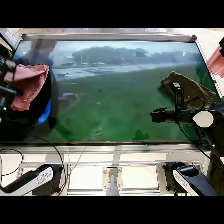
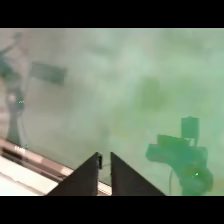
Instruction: Fold the clothes and pants, and hang the long-sleeved shirts on hangers.
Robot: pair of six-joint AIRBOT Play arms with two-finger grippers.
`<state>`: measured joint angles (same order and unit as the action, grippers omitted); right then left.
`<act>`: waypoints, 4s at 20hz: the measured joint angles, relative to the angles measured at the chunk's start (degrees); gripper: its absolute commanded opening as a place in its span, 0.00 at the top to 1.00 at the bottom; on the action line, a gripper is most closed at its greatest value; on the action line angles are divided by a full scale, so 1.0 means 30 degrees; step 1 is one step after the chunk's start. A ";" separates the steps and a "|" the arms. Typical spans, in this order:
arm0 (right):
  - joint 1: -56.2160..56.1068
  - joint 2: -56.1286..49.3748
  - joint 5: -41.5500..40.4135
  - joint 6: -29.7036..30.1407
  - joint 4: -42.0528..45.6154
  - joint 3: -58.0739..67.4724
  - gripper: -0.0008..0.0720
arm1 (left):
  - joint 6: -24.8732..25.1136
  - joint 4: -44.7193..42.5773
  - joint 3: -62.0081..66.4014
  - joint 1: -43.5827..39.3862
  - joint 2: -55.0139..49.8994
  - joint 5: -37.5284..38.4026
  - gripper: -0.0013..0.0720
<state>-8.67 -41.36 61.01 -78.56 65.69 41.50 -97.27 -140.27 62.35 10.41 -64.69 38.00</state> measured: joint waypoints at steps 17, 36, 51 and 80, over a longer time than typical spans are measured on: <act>-0.3920 0.0007 0.2586 0.8196 -0.2652 0.0889 0.47 | 0.4189 0.7359 0.8575 -1.6619 -0.0109 0.7774 0.94; -1.1227 -1.0440 -1.0229 0.5260 0.2135 0.3789 0.24 | 0.2987 0.7067 0.8641 -1.8105 -0.0838 0.8349 0.94; -0.9646 -1.3952 -0.9245 0.2936 0.2310 0.5829 0.25 | 0.2987 0.6914 0.8641 -1.8105 -0.0816 0.8371 0.94; -0.6717 -0.3577 0.3373 0.3745 0.4932 1.0018 0.98 | 0.1406 0.9063 1.0491 -1.8105 0.4699 1.1533 0.94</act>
<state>-28.82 -52.10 71.13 -67.33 80.49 71.55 -93.06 -113.08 93.82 -43.90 -50.59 72.60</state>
